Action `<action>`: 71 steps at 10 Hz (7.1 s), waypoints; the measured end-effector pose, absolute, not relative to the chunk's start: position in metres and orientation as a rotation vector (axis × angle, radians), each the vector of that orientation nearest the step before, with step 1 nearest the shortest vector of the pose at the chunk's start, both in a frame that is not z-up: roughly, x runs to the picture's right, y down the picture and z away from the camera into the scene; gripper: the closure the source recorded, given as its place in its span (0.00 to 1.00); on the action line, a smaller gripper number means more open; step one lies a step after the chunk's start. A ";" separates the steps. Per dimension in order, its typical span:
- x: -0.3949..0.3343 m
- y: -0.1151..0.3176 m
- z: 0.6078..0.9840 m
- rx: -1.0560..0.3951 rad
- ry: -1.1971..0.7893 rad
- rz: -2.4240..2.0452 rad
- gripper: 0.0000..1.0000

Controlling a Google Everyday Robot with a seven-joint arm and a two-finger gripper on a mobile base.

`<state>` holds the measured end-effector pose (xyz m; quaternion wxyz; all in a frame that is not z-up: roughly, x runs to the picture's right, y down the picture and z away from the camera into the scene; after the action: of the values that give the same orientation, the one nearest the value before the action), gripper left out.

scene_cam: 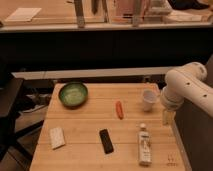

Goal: Place the pepper on the white sponge

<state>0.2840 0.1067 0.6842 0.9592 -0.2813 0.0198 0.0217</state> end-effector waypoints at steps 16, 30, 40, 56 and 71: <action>0.214 0.074 0.727 -0.479 0.033 -0.166 0.20; 0.167 0.044 0.778 -0.398 -0.037 -0.357 0.20; 0.138 0.051 0.830 -0.392 -0.089 -0.481 0.20; 0.105 0.083 0.891 -0.418 -0.192 -0.686 0.20; 0.104 0.109 0.925 -0.451 -0.250 -0.722 0.20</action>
<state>0.1041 0.1089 0.9248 0.9032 -0.2183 -0.1210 -0.3493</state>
